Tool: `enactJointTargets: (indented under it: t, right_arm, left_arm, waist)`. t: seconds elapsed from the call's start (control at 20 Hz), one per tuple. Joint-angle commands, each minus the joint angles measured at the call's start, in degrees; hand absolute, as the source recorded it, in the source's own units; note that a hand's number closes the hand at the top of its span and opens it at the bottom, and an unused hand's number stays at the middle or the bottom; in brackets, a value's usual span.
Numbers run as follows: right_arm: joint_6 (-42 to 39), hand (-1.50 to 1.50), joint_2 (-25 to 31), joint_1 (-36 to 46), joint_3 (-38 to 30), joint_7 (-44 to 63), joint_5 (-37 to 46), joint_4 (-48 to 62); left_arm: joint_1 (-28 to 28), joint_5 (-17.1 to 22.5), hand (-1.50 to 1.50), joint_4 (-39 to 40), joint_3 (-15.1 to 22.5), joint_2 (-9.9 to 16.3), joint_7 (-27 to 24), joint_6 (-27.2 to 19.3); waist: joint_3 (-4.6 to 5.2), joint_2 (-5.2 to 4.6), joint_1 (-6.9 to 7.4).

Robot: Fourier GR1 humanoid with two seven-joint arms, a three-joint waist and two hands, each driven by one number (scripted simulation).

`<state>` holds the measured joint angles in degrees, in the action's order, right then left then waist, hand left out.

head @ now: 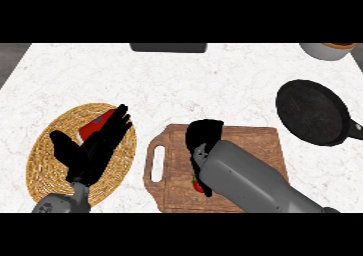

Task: Pick the tomato from the cutting board and place it in the pan

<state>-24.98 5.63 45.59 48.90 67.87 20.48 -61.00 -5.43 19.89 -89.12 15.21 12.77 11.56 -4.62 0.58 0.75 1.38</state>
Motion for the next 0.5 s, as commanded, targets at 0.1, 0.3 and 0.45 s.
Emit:
enactJointTargets:
  t: [0.1, 0.3, 0.45]
  right_arm:
    - [-3.54, -1.50, -5.42, 2.76, 2.31, 17.21, -0.85, 6.71]
    - [-4.92, -1.50, -5.49, 4.82, 2.31, 17.26, -1.08, 9.32]
    - [-8.31, -1.50, -5.52, 6.01, 3.85, 17.27, -0.19, 11.52]
  left_arm:
    - [1.66, -0.88, 0.00, 0.73, 0.87, -0.42, -1.88, 0.73]
    - [0.60, -0.12, 0.00, 1.78, -0.26, -0.95, -1.22, 0.38]
    - [0.42, 0.10, 0.00, 1.19, -1.44, 0.70, -0.54, 0.91]
  waist:
    - [-0.32, -0.31, 0.22]
    - [-0.36, -0.26, -0.69]
    - [-0.37, -0.09, -1.09]
